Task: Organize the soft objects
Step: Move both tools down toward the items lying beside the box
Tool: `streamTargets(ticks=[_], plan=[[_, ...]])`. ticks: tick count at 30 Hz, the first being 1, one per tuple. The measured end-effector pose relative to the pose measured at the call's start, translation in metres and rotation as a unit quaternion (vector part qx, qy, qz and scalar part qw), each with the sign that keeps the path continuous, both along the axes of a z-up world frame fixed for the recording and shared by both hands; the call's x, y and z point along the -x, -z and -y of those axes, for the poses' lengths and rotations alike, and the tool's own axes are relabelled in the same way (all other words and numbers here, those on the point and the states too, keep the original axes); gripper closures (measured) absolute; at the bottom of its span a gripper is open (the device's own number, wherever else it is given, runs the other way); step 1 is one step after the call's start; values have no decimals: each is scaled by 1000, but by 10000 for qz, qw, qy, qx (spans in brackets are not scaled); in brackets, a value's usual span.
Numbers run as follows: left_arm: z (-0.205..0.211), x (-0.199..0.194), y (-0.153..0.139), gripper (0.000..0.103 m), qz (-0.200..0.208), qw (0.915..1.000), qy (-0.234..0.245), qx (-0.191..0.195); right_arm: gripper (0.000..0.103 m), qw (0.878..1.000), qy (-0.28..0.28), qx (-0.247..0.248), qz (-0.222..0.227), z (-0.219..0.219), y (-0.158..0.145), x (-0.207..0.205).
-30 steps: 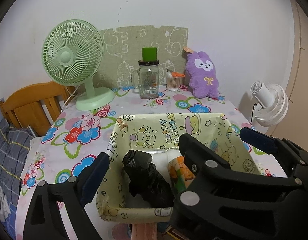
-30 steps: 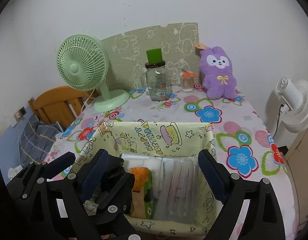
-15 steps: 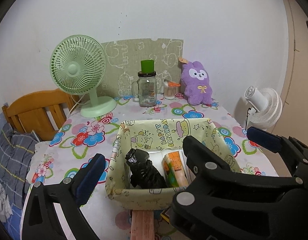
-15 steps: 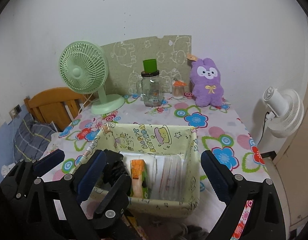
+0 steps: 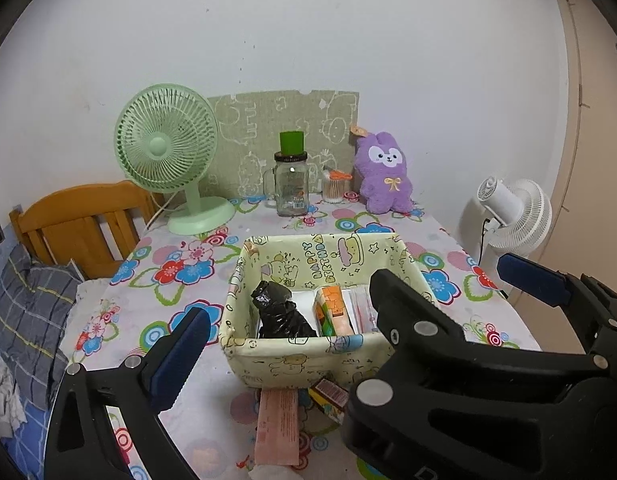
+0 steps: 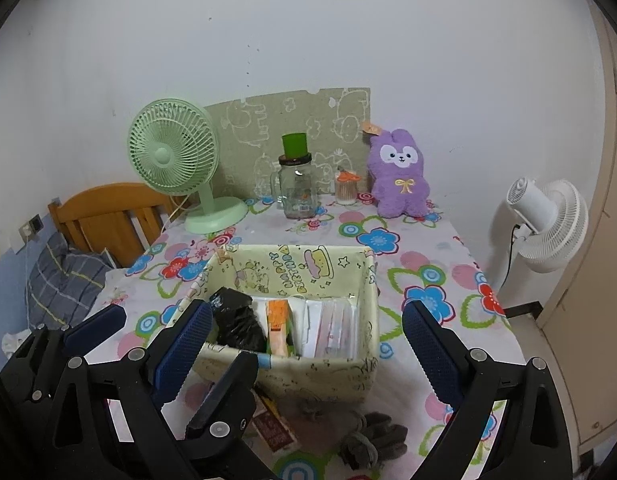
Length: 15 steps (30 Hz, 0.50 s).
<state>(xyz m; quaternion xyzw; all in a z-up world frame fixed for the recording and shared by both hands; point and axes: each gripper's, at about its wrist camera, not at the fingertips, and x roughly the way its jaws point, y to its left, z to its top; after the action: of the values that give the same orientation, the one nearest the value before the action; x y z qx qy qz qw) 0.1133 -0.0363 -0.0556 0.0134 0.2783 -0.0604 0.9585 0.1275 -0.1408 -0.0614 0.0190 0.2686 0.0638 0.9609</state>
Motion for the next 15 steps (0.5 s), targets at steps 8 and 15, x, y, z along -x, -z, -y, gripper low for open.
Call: streamTargets(ticks=[8, 15], plan=[[1, 22, -4, 0, 153, 9999, 11, 53, 5, 9999, -48, 66, 123, 1, -6, 23], [3, 39, -4, 0, 244, 9997, 24, 53, 5, 9997, -108, 25, 237, 3, -6, 43]])
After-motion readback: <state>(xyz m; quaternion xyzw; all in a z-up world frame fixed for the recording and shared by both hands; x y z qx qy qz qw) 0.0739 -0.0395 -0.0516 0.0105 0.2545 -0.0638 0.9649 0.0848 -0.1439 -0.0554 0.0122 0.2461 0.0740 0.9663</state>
